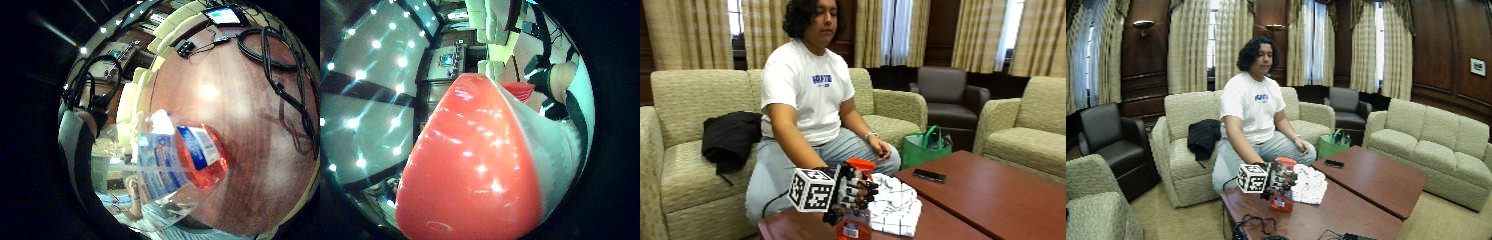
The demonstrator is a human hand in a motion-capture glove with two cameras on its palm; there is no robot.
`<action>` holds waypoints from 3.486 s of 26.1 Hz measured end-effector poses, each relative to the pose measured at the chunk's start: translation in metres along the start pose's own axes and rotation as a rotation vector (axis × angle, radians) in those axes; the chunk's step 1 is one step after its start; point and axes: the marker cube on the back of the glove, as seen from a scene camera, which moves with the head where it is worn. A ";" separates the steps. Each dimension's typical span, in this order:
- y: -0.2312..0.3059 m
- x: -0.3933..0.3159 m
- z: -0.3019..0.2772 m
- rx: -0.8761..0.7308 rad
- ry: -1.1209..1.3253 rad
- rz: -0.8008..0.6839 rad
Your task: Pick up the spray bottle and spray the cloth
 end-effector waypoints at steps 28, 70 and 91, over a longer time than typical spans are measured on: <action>0.073 -0.131 -0.070 -0.193 0.253 -0.115; 0.095 -0.067 0.137 -1.041 1.585 0.406; 0.092 -0.059 0.153 -0.981 1.453 0.342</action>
